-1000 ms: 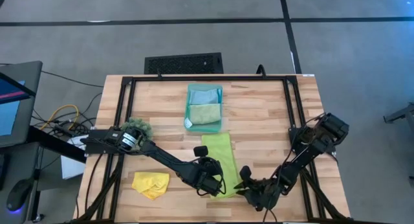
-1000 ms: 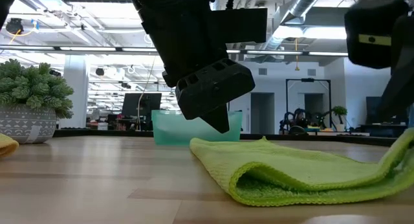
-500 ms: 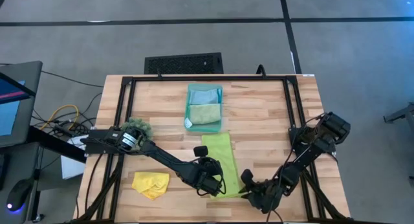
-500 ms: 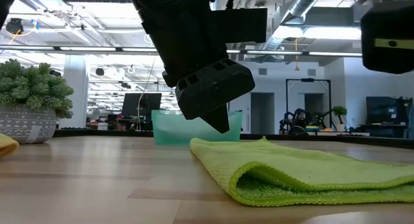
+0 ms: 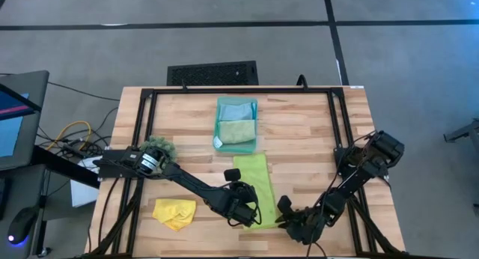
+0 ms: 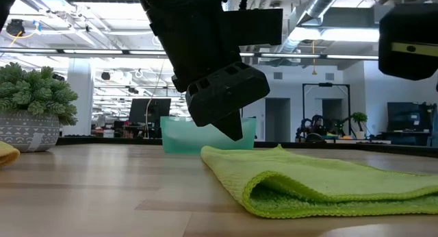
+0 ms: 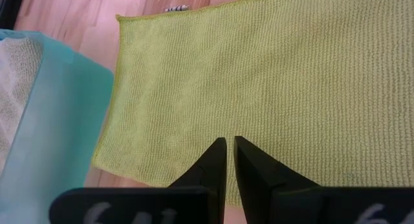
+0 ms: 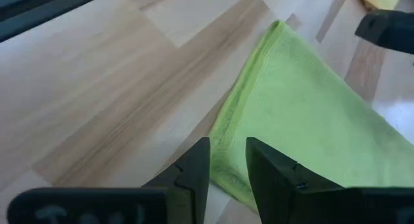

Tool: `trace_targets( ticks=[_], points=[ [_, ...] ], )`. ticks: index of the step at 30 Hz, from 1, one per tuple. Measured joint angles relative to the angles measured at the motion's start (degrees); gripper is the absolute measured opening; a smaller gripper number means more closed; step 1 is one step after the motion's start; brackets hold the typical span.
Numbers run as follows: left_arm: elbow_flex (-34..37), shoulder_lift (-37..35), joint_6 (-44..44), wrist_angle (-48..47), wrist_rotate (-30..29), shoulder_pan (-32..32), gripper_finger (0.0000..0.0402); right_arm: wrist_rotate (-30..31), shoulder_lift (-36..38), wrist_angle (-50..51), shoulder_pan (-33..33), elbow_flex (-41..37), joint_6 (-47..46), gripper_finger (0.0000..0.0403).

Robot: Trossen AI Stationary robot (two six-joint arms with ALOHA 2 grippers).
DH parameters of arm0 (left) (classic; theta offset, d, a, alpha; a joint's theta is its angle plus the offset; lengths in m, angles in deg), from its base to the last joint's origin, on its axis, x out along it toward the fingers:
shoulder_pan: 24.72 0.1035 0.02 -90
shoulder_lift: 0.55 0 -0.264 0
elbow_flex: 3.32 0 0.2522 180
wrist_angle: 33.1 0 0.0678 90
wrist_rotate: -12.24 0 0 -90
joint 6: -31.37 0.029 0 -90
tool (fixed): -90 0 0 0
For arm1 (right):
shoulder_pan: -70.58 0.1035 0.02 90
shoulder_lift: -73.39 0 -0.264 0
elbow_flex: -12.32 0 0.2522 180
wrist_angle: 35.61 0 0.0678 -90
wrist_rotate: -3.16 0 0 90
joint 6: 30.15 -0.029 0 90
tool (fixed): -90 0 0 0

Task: Fold microfiber towels
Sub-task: Fold the light green microfiber cloth

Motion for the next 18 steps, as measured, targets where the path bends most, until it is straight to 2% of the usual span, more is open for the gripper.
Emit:
trace_targets(
  ticks=[5,8,18],
  points=[
    [0.00,0.00,-0.01,0.04,-0.02,0.01,0.0022,-0.68,0.00,-1.04,-1.52,0.00,-3.28,0.0132],
    [0.00,0.00,-0.01,0.07,0.00,0.00,0.0022,-2.42,0.00,-1.06,-2.05,-0.43,-2.62,0.0145],
    [0.00,0.00,-0.01,0.15,0.00,0.00,0.0022,-2.70,0.00,-1.42,-1.77,-0.92,-2.49,0.0171]
  ],
)
